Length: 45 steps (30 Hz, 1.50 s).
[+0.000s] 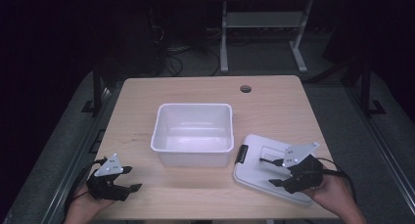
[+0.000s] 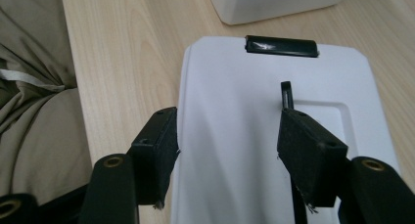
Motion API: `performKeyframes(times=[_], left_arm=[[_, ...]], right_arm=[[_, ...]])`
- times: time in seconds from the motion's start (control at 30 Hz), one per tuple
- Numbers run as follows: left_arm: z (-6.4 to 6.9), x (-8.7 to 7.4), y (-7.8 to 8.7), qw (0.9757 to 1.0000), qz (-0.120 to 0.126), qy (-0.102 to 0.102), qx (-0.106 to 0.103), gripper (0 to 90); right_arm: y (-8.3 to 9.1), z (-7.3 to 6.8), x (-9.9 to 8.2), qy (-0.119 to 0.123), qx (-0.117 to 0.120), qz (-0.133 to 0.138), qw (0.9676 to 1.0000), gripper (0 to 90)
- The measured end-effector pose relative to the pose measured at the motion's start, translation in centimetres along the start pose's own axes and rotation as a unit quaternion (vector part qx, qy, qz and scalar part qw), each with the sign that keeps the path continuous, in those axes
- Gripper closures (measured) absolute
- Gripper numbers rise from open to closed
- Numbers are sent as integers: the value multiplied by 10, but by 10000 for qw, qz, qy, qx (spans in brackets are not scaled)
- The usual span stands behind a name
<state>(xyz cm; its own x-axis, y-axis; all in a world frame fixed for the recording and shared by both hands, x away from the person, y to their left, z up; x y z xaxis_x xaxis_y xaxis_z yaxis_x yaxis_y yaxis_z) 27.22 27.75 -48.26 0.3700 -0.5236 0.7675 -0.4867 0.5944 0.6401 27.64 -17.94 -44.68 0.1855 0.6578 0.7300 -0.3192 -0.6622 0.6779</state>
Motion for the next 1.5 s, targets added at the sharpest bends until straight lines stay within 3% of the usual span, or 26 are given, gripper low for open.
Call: performKeyframes(times=[1.03, 1.5], left_arm=[[-1, 0, 4, 10000, 60, 22, 30, 303], [-1, 0, 4, 10000, 55, -1, 46, 304]], right_arm=[[-11, 30, -6, -138, -99, -213, 9996, 439], [-18, 37, -14, -65, -90, -398, 9991, 580]])
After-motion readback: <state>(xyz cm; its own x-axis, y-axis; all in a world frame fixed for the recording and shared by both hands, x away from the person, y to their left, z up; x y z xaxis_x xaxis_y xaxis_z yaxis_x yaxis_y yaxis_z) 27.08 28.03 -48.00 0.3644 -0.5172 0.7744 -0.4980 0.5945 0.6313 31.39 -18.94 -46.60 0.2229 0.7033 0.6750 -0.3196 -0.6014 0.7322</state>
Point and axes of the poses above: each handheld gripper's, and its own axes: y roughly backward along the jaws, x roughly out of its top, z roughly to its right, the point moved 8 cm from there along -y, roughly forward along the jaws, and after that the axes turned 10 degrees about z, right-handed, at the moved point
